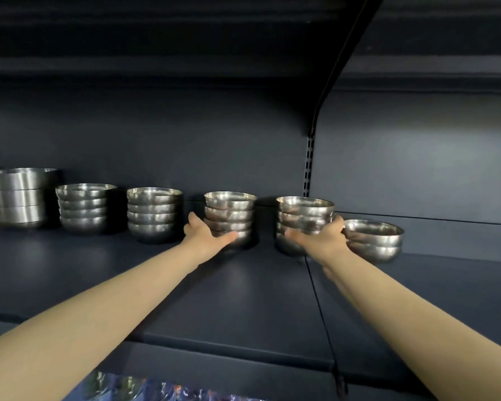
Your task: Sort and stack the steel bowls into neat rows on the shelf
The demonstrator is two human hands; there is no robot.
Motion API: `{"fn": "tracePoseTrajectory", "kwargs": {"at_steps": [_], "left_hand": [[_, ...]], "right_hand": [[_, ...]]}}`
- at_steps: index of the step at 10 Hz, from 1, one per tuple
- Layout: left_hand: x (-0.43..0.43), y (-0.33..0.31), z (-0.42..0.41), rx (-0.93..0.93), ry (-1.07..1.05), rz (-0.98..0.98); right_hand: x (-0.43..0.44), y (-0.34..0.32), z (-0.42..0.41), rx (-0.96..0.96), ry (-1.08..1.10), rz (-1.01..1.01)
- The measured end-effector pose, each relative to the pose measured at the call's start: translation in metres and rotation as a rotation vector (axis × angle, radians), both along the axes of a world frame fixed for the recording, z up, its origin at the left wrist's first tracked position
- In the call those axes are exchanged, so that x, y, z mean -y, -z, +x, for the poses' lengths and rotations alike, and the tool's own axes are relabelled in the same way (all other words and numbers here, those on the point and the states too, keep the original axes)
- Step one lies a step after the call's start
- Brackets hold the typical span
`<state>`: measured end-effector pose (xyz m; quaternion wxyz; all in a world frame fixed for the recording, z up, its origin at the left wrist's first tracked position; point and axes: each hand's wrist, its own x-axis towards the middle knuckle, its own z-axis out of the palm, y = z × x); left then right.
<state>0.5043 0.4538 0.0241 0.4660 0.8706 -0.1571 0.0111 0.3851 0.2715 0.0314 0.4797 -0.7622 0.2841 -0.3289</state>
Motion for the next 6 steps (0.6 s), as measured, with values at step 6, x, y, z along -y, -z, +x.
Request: {"fn": "tracePoseTrajectory", "kwargs": {"at_steps": [6], "left_hand": [[-0.051,-0.012,-0.005,-0.212,0.265,-0.125]], "right_hand": [[-0.021,-0.005,-0.017,0.129,0.15,0.011]]}}
